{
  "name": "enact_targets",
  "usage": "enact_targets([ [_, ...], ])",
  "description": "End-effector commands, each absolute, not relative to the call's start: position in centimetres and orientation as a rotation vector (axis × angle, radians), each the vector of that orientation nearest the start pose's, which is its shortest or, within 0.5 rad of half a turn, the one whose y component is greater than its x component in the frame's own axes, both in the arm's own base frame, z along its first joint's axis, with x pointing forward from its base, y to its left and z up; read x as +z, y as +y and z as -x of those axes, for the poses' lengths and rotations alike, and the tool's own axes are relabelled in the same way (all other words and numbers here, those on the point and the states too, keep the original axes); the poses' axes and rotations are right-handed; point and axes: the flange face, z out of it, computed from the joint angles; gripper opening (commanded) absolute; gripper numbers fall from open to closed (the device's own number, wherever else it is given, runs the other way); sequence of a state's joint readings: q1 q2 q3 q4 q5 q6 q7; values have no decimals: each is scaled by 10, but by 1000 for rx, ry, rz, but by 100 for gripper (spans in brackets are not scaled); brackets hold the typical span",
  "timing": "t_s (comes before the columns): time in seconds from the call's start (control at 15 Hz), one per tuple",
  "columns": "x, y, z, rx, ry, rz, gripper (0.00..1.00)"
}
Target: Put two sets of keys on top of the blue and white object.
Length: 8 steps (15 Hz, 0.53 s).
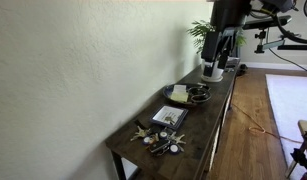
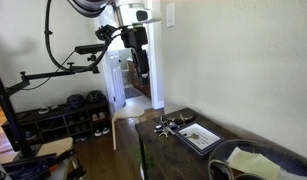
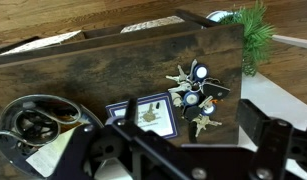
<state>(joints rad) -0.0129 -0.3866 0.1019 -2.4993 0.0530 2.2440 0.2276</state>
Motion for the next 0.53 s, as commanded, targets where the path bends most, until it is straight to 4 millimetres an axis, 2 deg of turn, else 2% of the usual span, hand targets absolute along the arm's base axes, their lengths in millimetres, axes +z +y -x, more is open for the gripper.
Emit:
enact_targets([
  [0.0, 435, 40, -429, -198, 271, 3098, 100],
  [0.33, 437, 40, -429, -205, 271, 3097, 100],
  [0.47, 426, 43, -433, -190, 285, 3092, 100],
])
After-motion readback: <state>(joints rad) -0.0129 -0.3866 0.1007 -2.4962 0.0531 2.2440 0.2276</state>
